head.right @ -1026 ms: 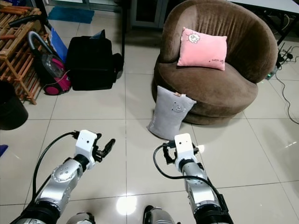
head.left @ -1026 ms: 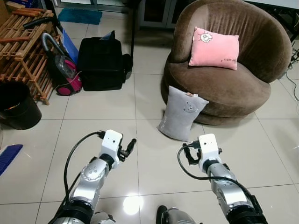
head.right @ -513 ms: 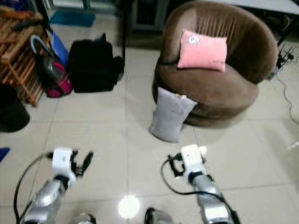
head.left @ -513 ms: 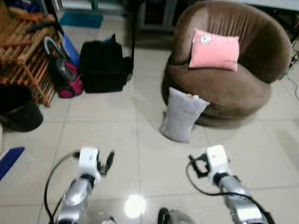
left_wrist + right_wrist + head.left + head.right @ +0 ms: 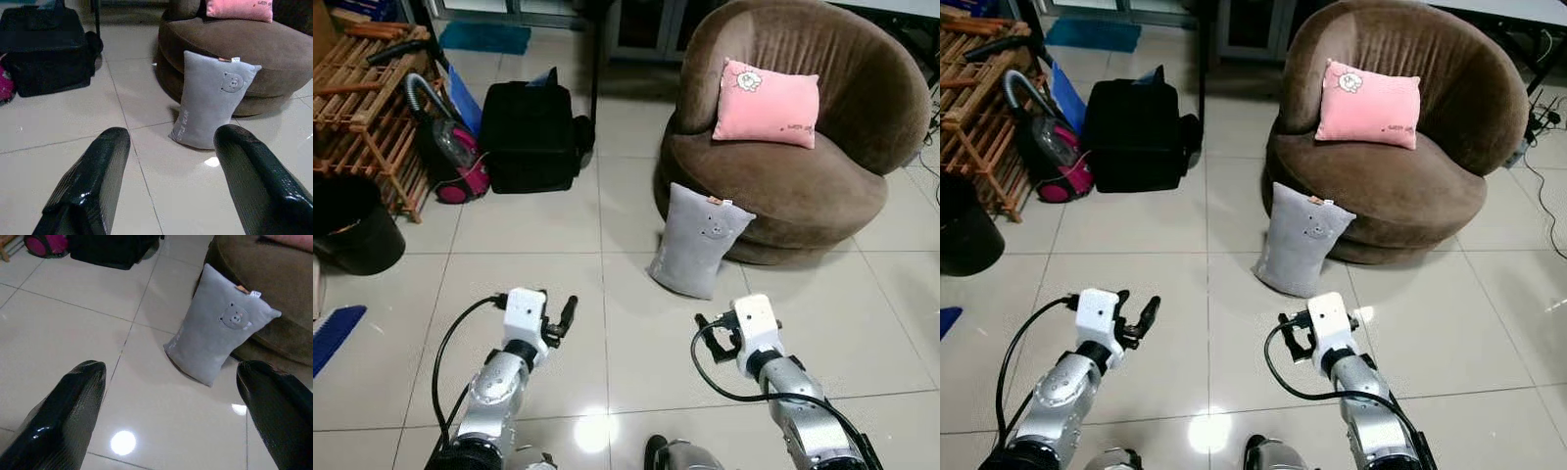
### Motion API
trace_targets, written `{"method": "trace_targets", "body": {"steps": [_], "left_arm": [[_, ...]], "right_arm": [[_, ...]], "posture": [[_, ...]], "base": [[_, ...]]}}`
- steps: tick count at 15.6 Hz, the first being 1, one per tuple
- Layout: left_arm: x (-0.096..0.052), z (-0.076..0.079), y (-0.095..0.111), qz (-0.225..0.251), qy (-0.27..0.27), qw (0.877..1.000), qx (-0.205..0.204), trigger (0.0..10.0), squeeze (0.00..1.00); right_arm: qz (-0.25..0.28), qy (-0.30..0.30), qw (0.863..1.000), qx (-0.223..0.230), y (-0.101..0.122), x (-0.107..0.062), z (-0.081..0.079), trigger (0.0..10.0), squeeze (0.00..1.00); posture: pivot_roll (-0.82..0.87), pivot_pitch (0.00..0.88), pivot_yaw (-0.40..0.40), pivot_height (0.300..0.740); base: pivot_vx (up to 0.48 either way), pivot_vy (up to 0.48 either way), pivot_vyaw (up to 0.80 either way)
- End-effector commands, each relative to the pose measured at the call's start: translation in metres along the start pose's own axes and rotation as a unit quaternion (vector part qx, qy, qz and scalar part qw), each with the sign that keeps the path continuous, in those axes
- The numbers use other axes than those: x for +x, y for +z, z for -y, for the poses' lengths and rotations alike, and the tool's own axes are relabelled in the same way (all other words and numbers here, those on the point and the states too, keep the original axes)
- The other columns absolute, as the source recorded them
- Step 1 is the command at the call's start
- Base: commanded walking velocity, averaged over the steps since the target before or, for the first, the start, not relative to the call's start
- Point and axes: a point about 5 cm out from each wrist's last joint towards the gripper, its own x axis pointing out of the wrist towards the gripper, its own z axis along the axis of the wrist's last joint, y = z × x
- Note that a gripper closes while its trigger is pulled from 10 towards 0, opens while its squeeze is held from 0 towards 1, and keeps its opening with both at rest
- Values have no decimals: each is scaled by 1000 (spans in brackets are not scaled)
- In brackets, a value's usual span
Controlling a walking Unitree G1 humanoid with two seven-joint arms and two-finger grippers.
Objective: Move the pillow to the sofa from floor
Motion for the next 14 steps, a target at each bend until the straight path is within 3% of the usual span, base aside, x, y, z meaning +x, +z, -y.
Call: {"method": "trace_targets", "body": {"steps": [1, 5, 9, 14], "left_arm": [[3, 5, 3, 3, -6, 1000, 7, 10000, 0], [8, 8, 15, 27, -14, 1000, 6, 10000, 0], [8, 11, 16, 21, -17, 999, 28, 10000, 0], [9, 13, 18, 22, -14, 999, 18, 10000, 0]], "right_arm": [[-2, 1, 1000, -11, -1, -1, 1, 10000, 0], [5, 11, 1000, -6, 1, 0, -4, 10000, 0], [0, 9, 1000, -5, -2, 0, -5, 10000, 0], [-3, 8, 1000, -5, -3, 0, -4, 10000, 0]], "posture": [[16, 146, -103, 740], [18, 149, -103, 740], [17, 150, -102, 740], [18, 145, -103, 740]], "base": [[0, 0, 0], [0, 0, 0], [0, 0, 0], [0, 0, 0]]}}
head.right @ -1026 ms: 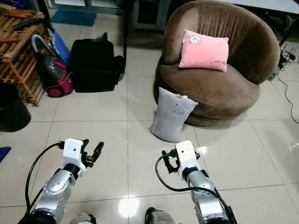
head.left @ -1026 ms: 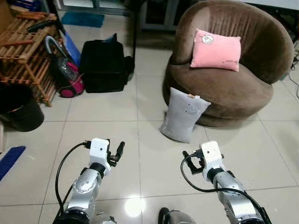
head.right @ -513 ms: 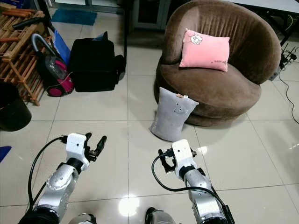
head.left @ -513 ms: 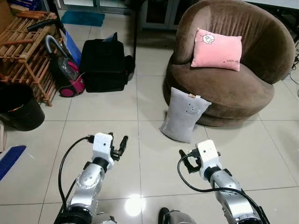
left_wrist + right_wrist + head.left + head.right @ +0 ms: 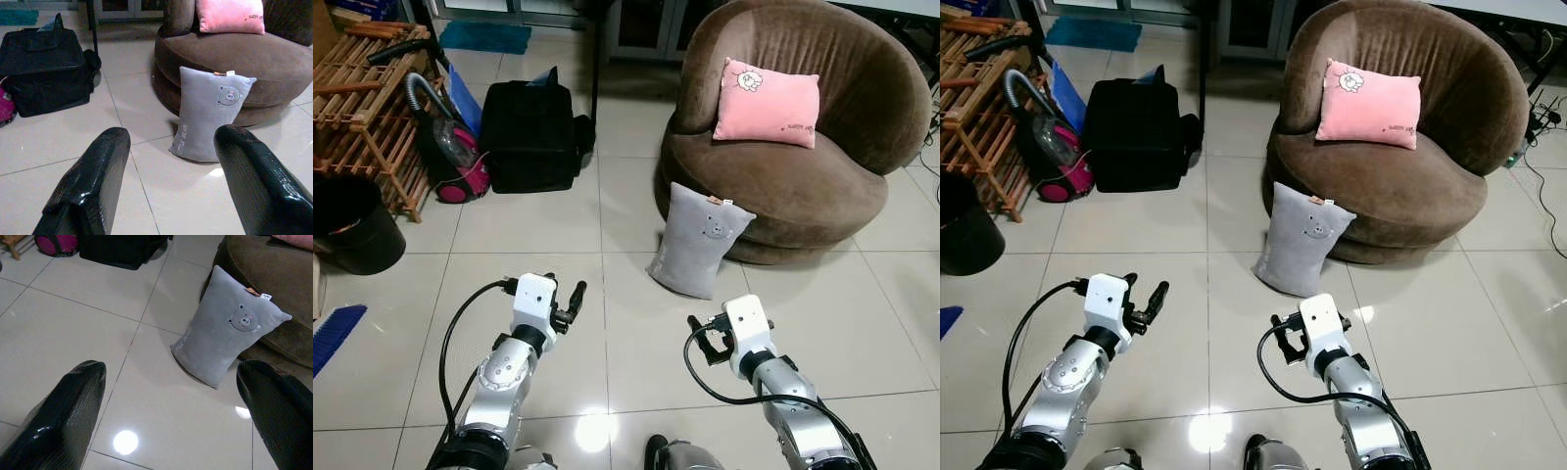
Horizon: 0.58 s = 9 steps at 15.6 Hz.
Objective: Move the pillow to the sofa from floor
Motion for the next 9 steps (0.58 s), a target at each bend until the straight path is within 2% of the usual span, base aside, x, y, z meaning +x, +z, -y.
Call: {"method": "trace_targets", "body": {"steps": [1, 6, 8, 9], "left_arm": [[0, 4, 1, 1, -4, 1000, -2, 10000, 0], [2, 3, 2, -1, -5, 1000, -4, 10000, 0], [3, 4, 2, -5, -7, 1000, -7, 10000, 0], [3, 4, 2, -5, -7, 1000, -4, 10000, 0]], "right_arm": [[-3, -7, 1000, -4, -3, -1, 5, 10000, 0], [-8, -7, 1000, -6, -6, -2, 4, 10000, 0], [-9, -5, 1000, -6, -7, -2, 4, 10000, 0], [-10, -4, 1000, -6, -8, -2, 3, 10000, 0]], "posture": [[19, 142, -104, 740], [21, 135, -102, 740], [21, 135, -103, 740], [21, 137, -102, 740]], "base": [[274, 315, 0], [303, 371, 0], [384, 287, 0], [416, 0, 0]]}}
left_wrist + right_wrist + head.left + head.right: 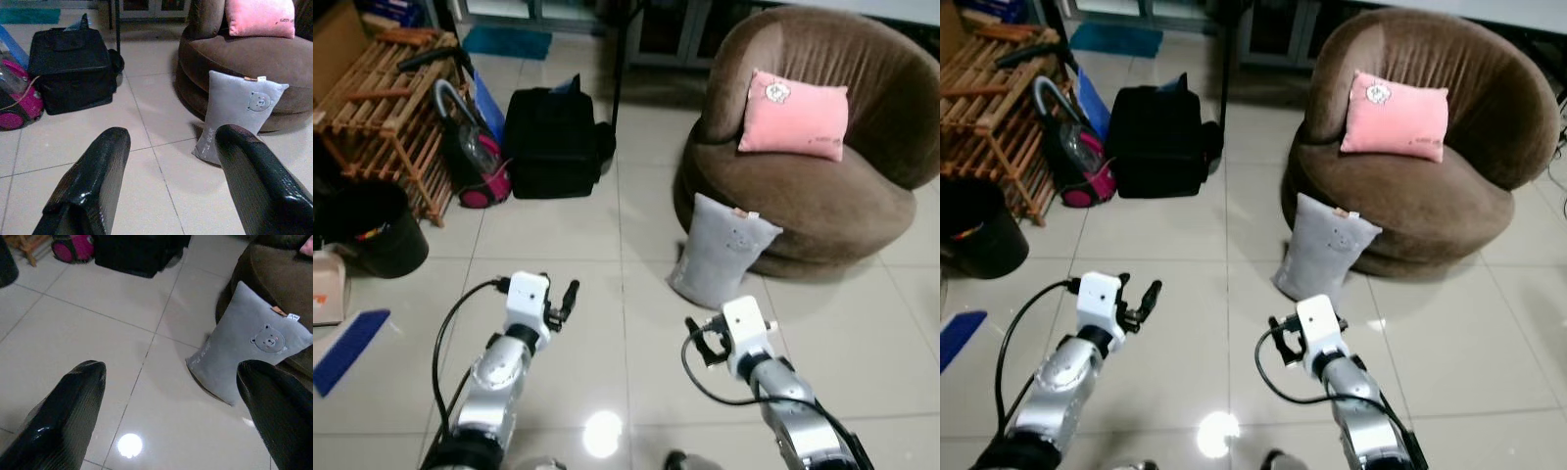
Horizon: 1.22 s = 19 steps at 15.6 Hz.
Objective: Move the pillow to the sofa from floor
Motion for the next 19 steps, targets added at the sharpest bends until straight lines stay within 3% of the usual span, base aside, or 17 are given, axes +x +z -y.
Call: {"method": "trace_targets", "body": {"steps": [1, 19], "left_arm": [[2, 6, 1, -2, -12, 1000, 3, 10000, 0], [2, 9, -7, -45, -5, 999, 7, 10000, 0]], "right_arm": [[-6, -7, 1000, -3, -4, -2, 4, 10000, 0], [-13, 3, 1000, -3, -11, -7, 2, 10000, 0]], "posture": [[21, 137, -102, 740], [9, 169, -103, 740]], "base": [[450, 0, 0], [478, 0, 0]]}}
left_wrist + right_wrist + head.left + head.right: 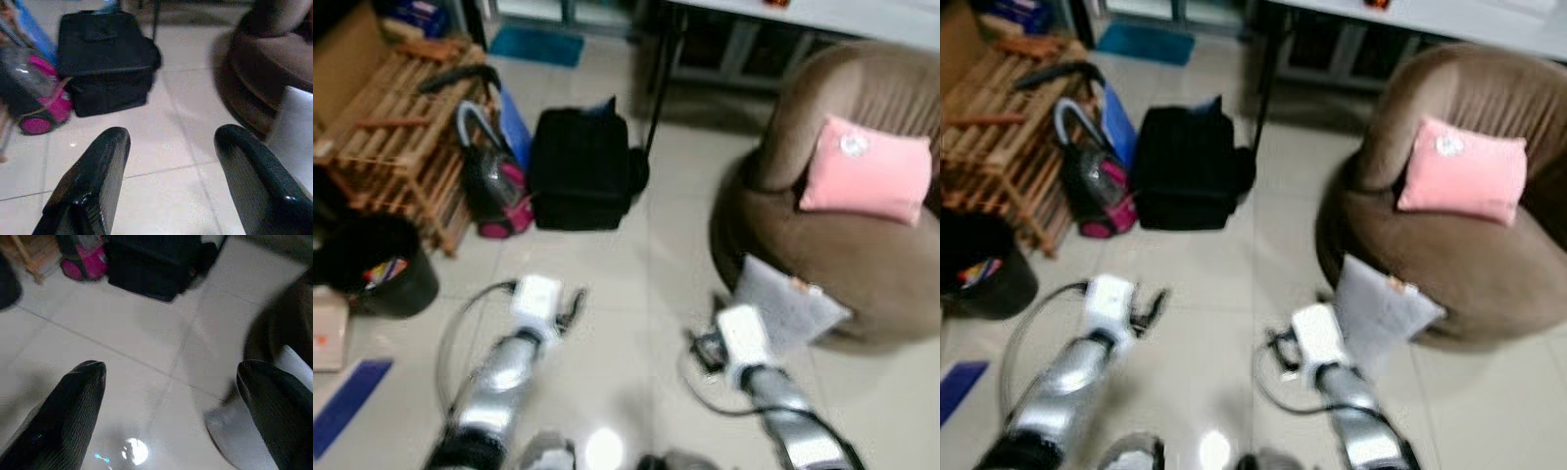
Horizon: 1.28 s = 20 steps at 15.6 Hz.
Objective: Move the pillow to the sofa from floor
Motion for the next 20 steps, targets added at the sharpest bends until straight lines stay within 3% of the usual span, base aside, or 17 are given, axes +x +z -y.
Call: {"method": "trace_targets", "body": {"steps": [1, 14, 20], "left_arm": [[4, 13, 1, 0, -17, 1000, -1, 10000, 0], [7, 8, 1, -15, -11, 1000, 15, 10000, 0], [9, 16, 4, -9, -35, 999, 24, 10000, 0]], "right_arm": [[-9, -18, 1000, -7, -5, -6, 14, 10000, 0], [-10, -4, 1000, -1, -5, -5, 10, 10000, 0], [-8, -6, 1000, 1, -3, -1, 11, 10000, 0]], "posture": [[9, 168, -102, 740], [19, 154, -103, 740], [17, 153, -96, 740]], "base": [[480, 0, 0], [480, 0, 0], [400, 0, 0]]}}
